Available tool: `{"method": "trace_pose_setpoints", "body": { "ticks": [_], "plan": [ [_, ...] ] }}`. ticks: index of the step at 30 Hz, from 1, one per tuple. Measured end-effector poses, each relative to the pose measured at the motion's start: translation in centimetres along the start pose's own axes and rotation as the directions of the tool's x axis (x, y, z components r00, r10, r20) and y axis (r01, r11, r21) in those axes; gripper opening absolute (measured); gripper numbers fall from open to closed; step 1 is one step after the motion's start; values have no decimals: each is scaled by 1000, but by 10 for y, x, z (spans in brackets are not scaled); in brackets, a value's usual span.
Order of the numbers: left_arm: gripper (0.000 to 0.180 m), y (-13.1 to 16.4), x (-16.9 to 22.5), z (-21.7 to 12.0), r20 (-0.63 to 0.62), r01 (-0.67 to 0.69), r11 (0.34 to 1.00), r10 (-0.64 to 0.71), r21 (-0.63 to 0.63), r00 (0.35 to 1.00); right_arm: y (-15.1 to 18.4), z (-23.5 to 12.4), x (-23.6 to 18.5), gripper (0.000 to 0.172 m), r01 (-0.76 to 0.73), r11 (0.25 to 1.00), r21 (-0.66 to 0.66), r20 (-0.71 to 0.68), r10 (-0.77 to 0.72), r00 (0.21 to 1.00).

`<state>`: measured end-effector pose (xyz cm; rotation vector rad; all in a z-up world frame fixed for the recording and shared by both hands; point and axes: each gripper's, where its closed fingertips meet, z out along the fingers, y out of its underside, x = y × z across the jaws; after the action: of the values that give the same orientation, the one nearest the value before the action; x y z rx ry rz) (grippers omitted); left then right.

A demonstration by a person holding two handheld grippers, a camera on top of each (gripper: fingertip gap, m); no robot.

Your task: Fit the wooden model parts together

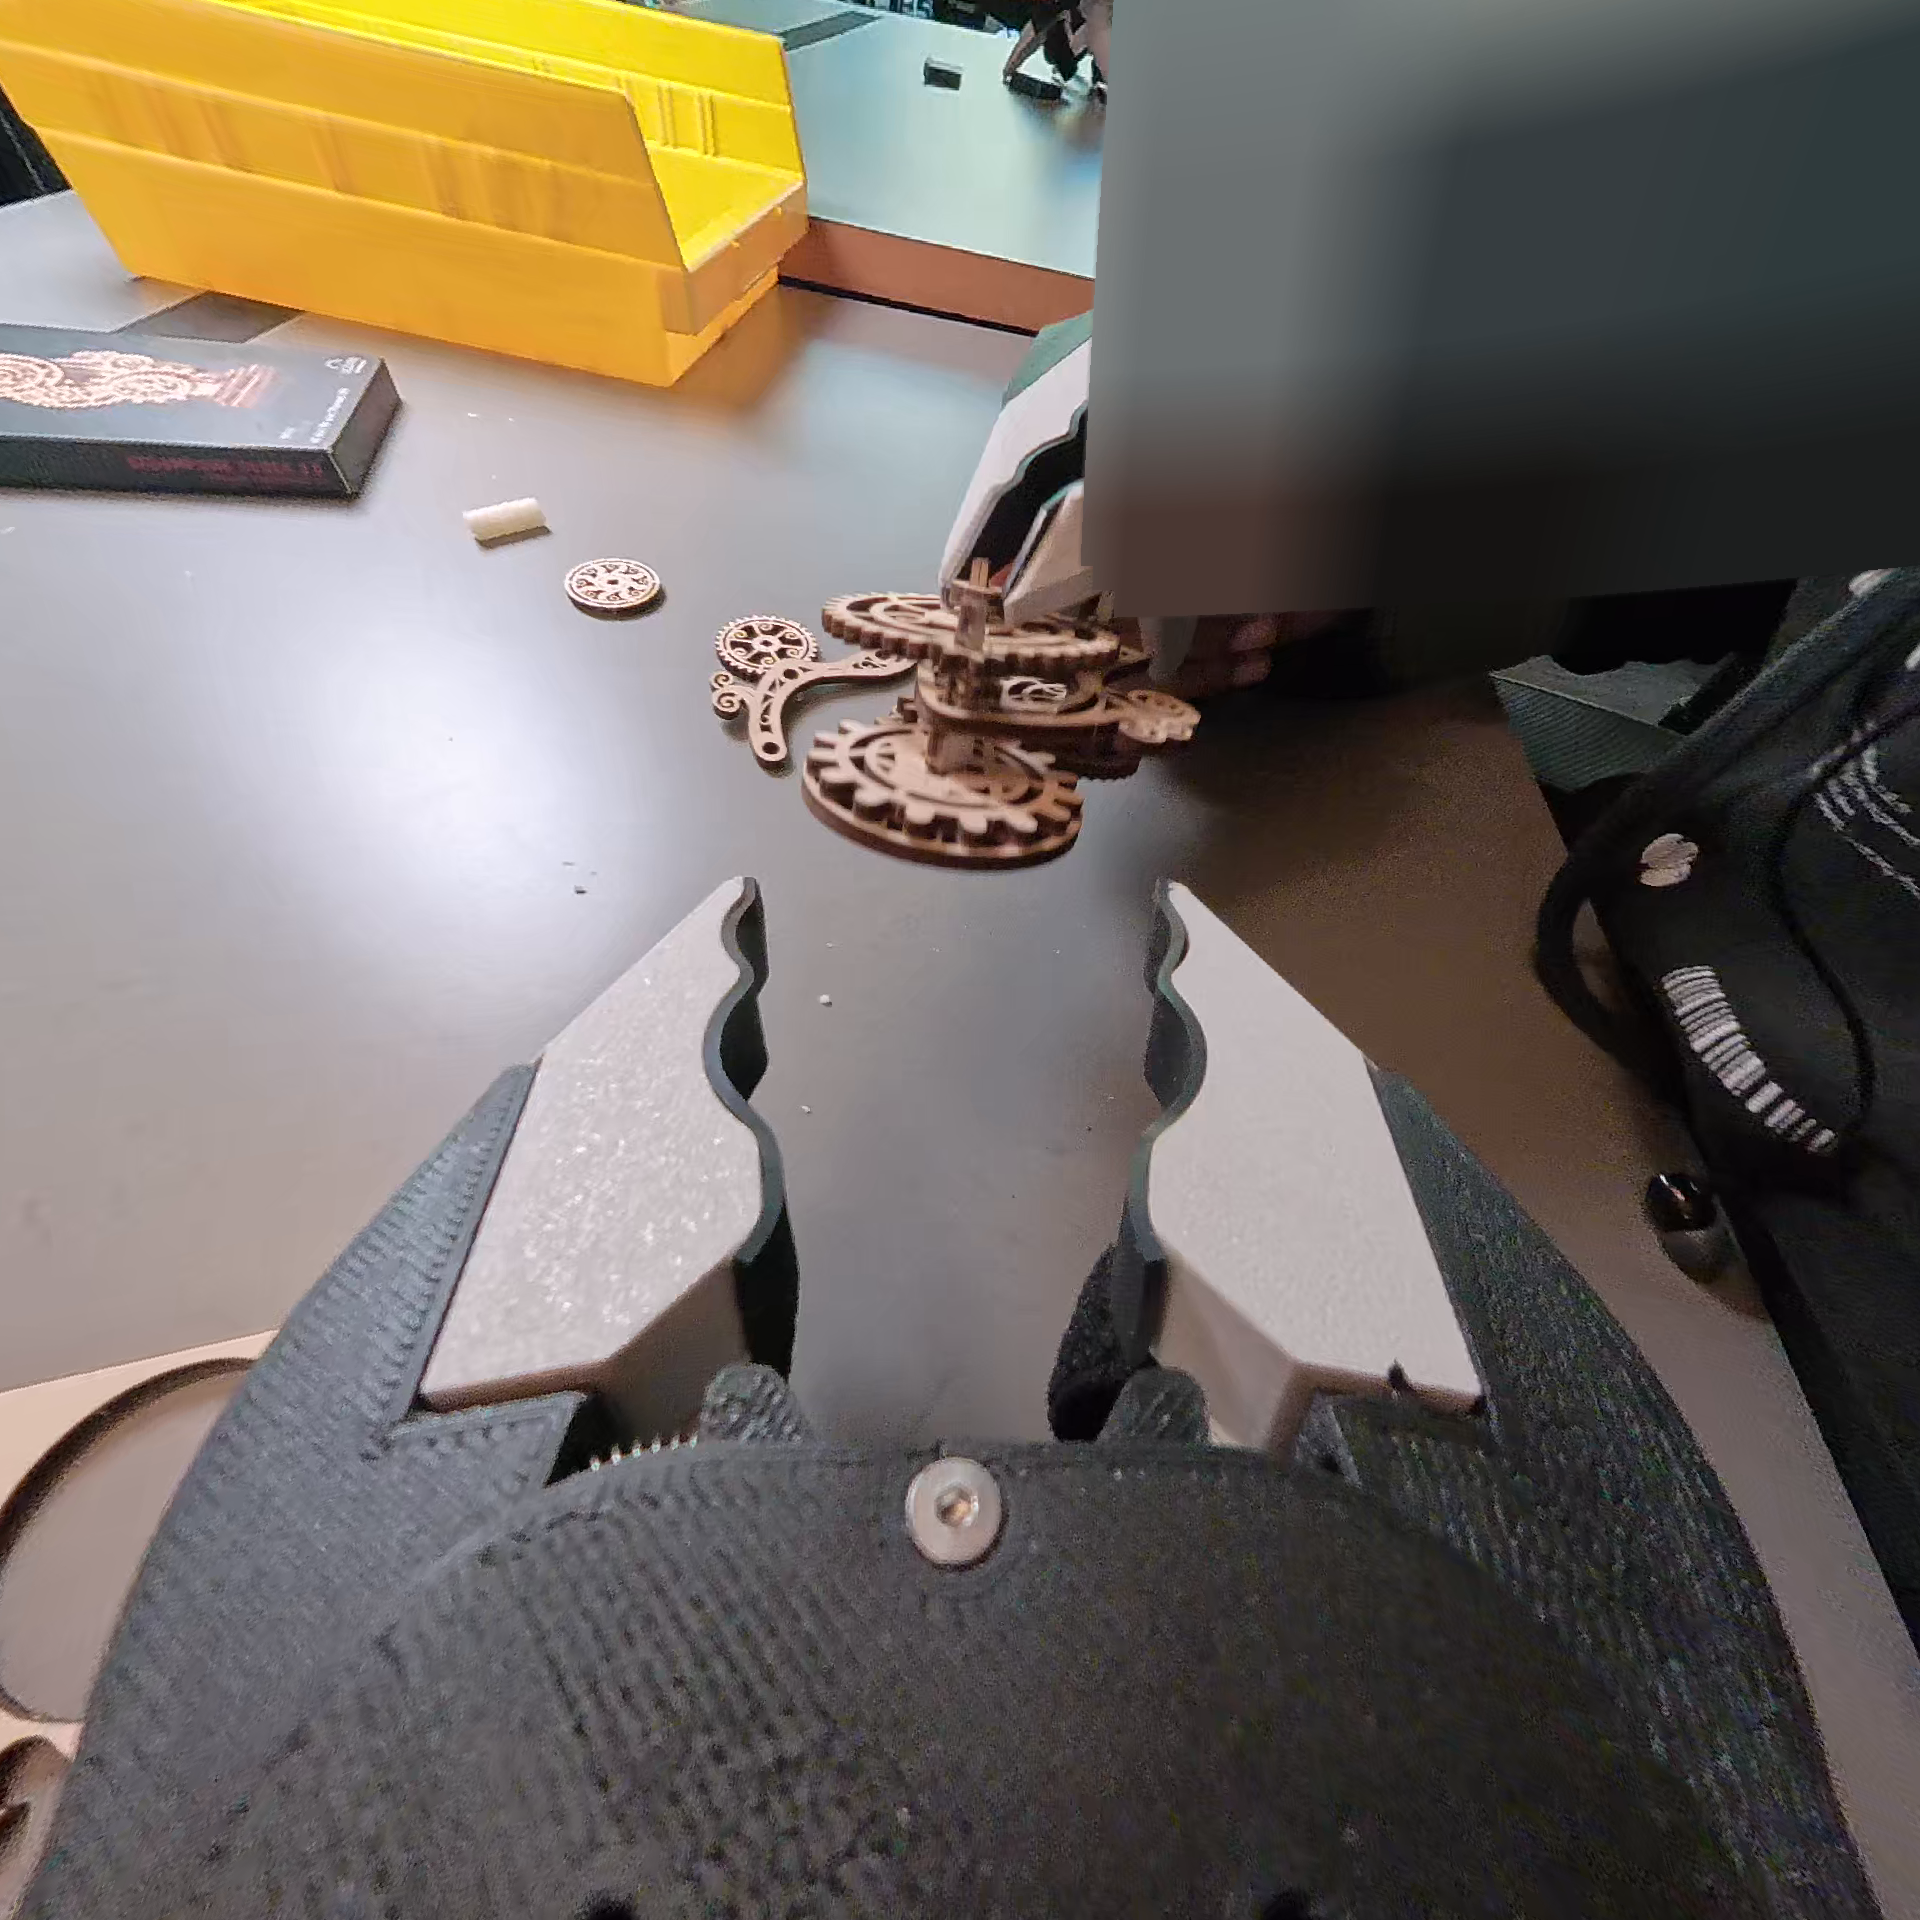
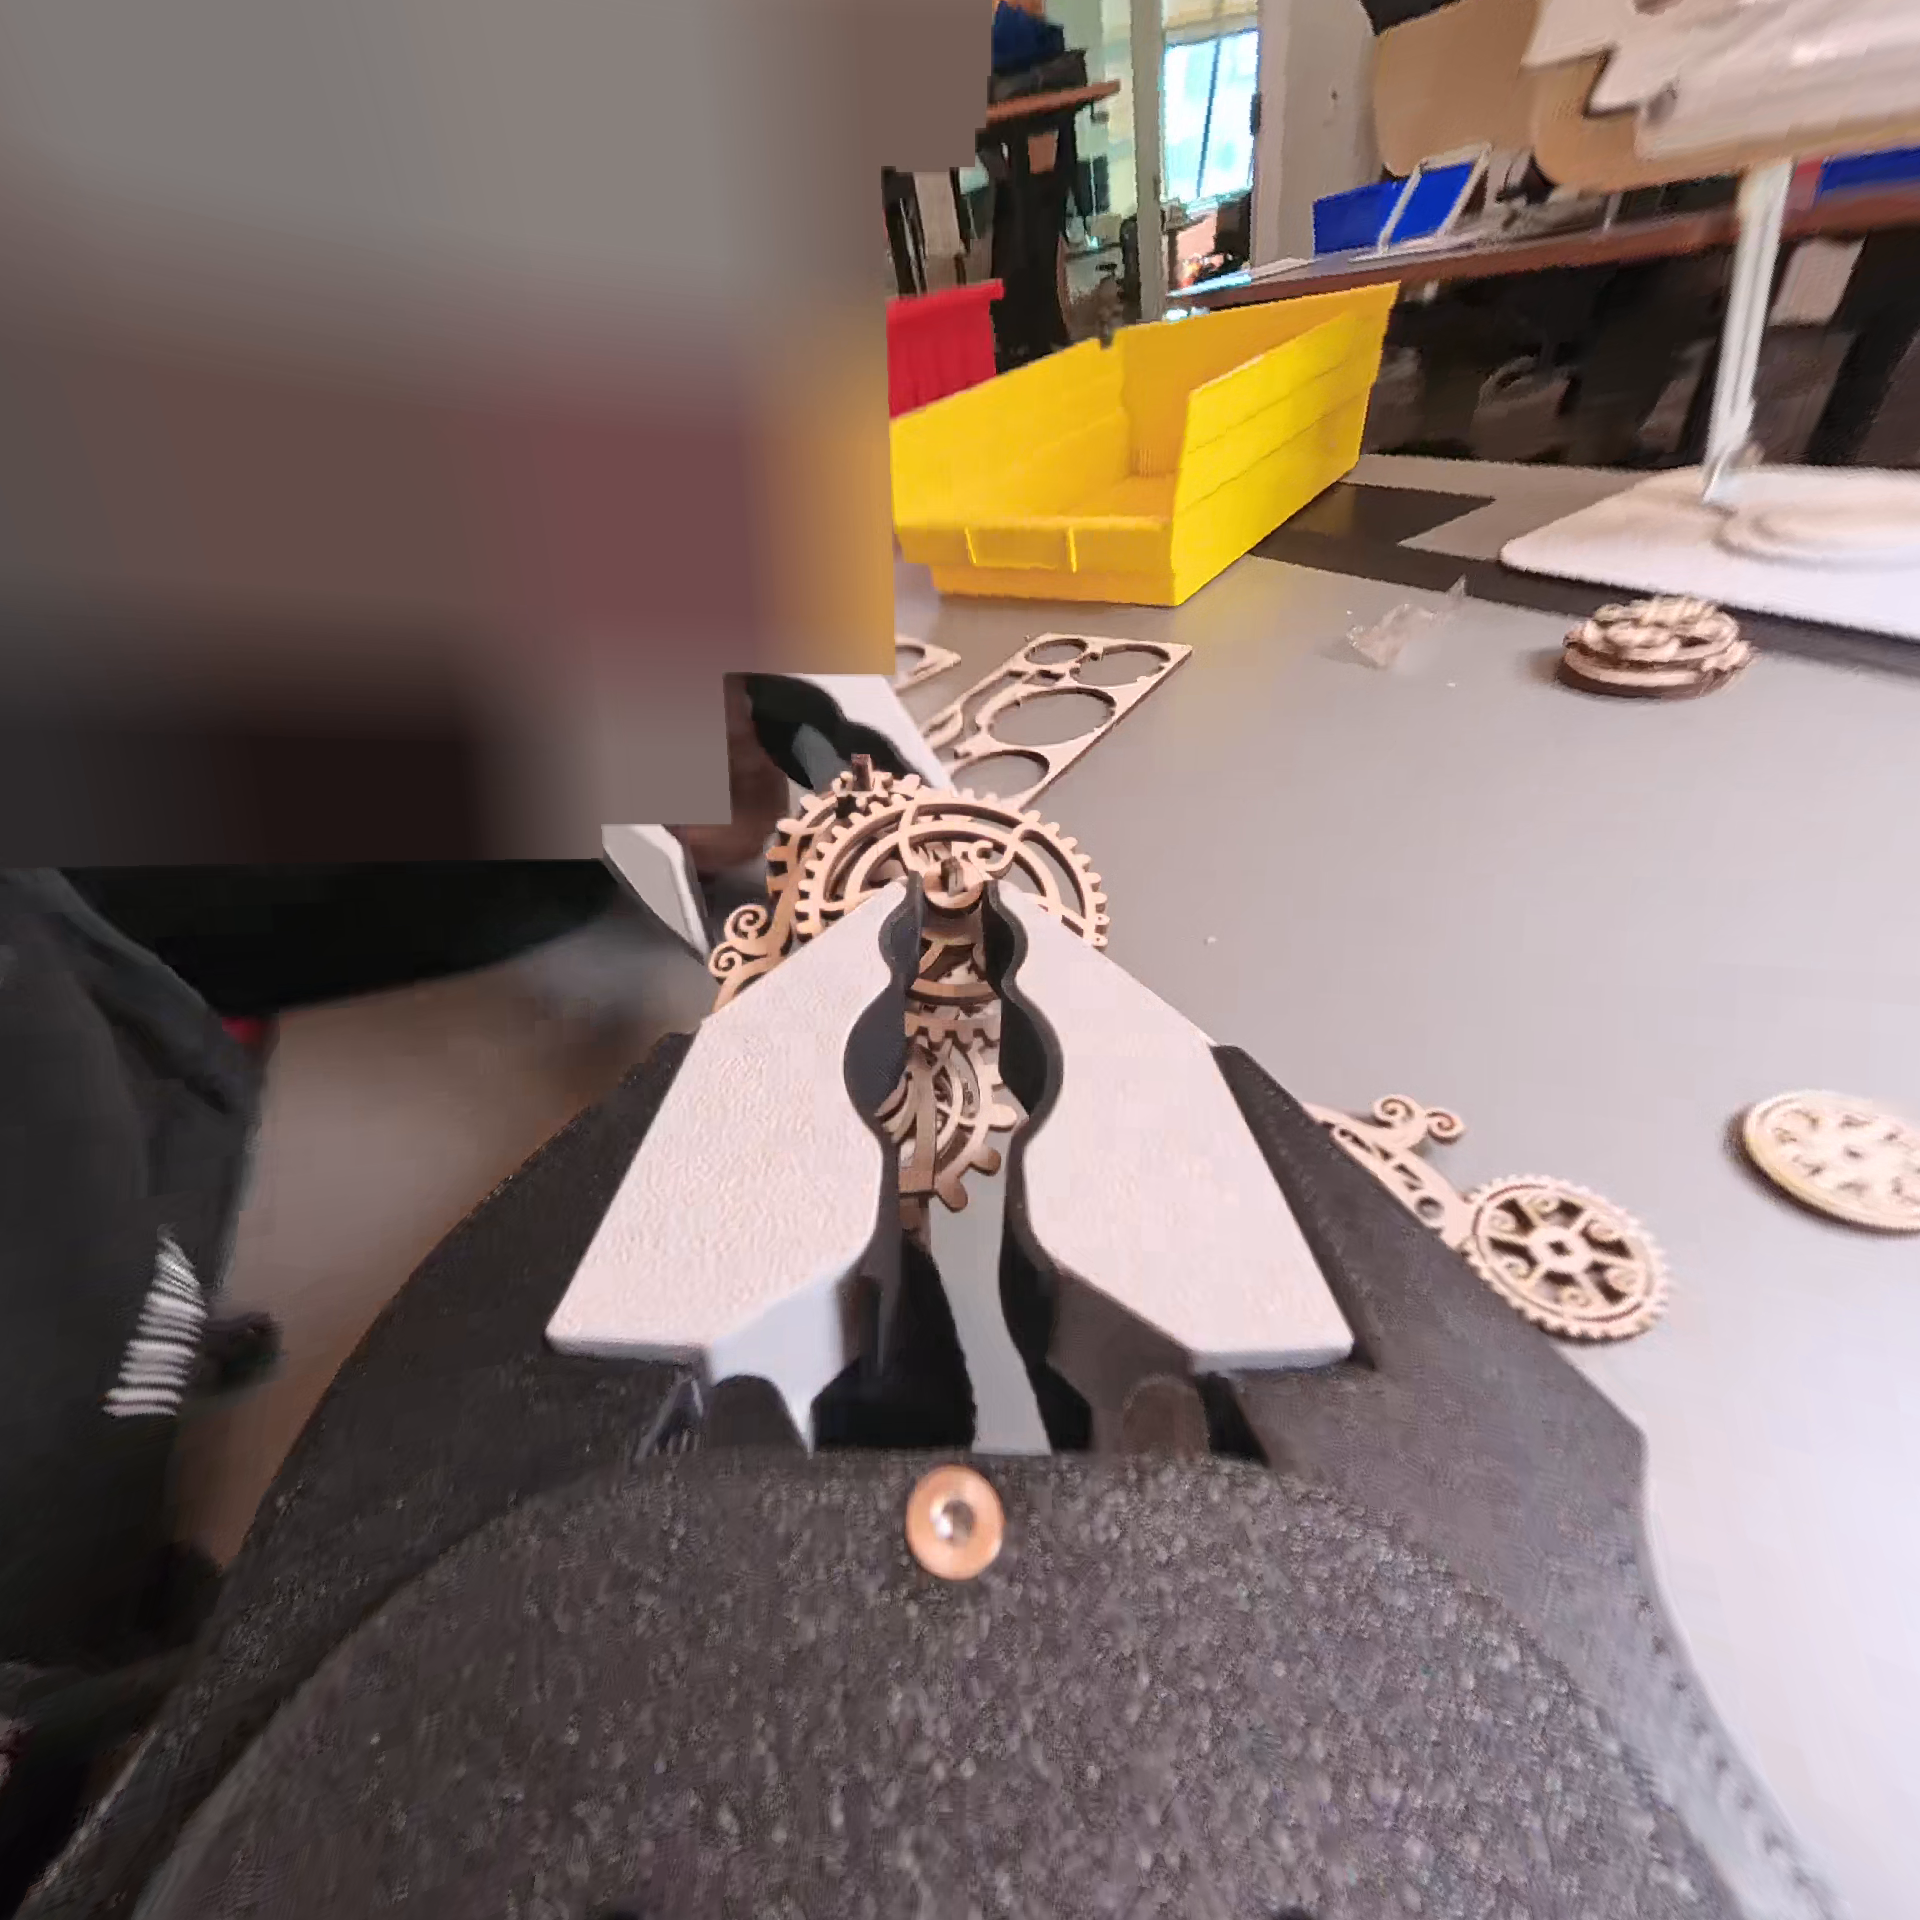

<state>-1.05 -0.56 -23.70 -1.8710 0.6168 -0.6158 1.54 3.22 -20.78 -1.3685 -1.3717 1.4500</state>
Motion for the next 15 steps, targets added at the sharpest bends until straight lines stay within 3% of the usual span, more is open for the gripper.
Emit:
{"method": "trace_pose_setpoints", "body": {
  "ticks": [4,8,10,15],
  "plan": [
    [59,-10,-3,6,32,15,999,-17,43,999,-11,-2,9,9,-328,942,71,116,319,941],
    [51,-29,0,9,27,54,989,-58,139,998,-12,-3,17,9,-600,796,79,225,573,788],
    [50,-36,-1,9,30,80,981,-87,177,996,-13,-4,21,9,-663,744,82,253,628,736],
    [48,-41,-5,8,53,85,974,-98,208,994,-15,-7,22,9,-708,701,84,285,664,691]
  ]
}}
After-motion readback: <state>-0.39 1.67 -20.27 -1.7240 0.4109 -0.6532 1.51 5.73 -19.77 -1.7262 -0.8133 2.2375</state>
